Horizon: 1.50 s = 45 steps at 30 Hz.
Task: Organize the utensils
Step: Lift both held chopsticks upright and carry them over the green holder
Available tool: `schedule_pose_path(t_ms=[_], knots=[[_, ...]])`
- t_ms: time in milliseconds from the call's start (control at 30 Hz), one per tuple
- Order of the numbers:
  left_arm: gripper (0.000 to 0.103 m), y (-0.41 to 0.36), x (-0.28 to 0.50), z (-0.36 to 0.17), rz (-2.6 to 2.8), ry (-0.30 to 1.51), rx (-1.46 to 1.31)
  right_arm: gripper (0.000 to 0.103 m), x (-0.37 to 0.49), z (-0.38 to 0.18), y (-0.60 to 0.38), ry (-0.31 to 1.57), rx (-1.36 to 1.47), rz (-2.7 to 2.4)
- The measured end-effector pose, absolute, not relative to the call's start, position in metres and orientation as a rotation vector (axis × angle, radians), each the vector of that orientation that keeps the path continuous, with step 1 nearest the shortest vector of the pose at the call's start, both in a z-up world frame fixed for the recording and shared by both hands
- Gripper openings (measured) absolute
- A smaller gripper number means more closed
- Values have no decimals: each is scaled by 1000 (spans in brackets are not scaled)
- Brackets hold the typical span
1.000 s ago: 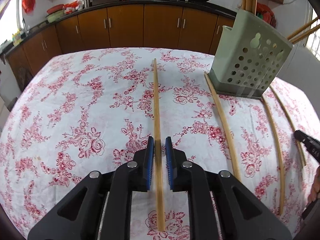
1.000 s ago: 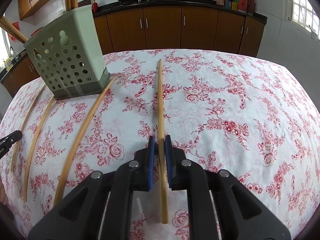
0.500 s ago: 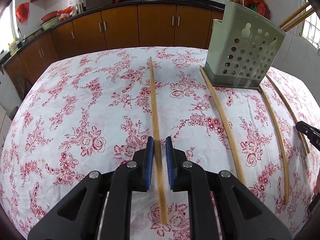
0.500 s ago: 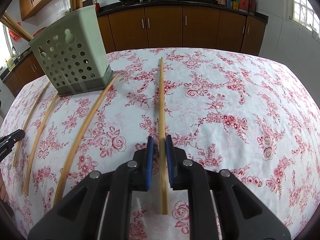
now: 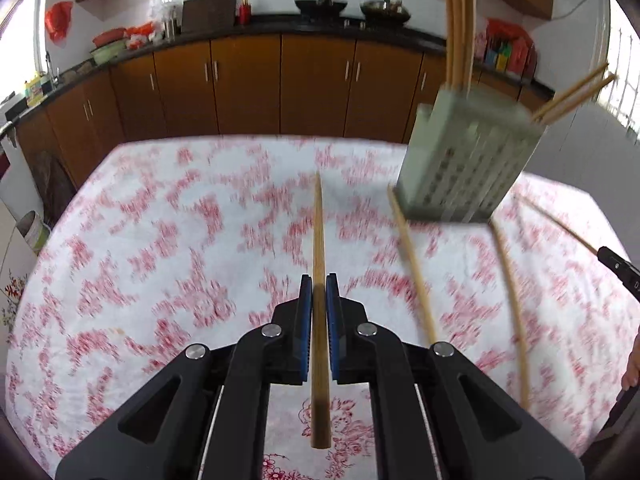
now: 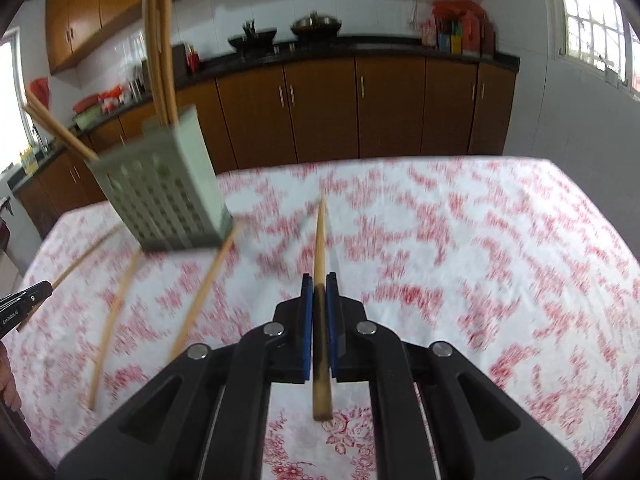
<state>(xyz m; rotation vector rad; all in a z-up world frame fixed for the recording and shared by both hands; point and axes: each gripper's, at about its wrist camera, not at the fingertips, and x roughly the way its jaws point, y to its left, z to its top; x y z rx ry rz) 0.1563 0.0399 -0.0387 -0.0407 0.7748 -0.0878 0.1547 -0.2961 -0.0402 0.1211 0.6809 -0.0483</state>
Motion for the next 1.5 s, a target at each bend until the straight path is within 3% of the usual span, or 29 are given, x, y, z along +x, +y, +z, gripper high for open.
schedule_pose_path(t_ms=[400,933,1500], knots=[[7,47,144,43,-107,555,-139,8,141,31,-302,468,162,-25],[7,41,139,62,-132,504,-137,8,137,51,-294,440,156,4],[7,-2,127,149,-236,290,-150,8,119,155,-261,260,199,219]])
